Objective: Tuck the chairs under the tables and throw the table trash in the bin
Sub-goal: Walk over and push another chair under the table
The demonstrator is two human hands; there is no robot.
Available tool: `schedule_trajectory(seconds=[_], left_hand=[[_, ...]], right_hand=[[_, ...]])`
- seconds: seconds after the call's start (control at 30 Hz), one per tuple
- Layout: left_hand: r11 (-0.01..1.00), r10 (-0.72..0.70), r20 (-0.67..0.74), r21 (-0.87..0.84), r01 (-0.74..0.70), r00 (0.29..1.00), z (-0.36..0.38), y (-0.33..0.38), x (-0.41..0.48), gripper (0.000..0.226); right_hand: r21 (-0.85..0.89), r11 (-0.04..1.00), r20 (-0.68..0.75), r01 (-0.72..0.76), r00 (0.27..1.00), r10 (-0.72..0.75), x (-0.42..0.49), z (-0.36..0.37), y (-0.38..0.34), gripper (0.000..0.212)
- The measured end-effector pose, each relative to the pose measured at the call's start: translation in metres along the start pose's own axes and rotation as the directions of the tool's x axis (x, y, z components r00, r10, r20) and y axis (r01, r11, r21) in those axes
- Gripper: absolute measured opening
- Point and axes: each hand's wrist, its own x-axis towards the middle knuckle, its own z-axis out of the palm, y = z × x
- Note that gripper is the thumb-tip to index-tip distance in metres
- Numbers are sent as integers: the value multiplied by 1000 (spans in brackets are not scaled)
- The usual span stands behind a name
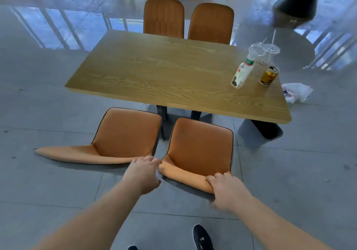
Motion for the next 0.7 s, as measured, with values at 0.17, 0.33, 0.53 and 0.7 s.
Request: schedule_trajectory(seconds=[0.17, 0.33, 0.53, 0.7], left_hand=[[986, -86, -88, 134, 97, 992, -14, -105, -14, 48], [963, -36, -213, 255, 91, 976, -9, -157, -7, 16], [961, 85, -256, 275, -11, 963, -2, -164, 1, 9], [957, 203, -261, 256, -135, 944, -4, -162, -2, 10]], right_hand=[[150, 982, -182, -112, 973, 139, 22, -3, -98, 48], [139, 979, -276, -149, 944, 183, 58, -6, -144, 27], [106, 985, -290, -136, 943, 161, 69, 1, -138, 13], [85, 996, -326, -32, 944, 58, 68, -1, -138, 8]])
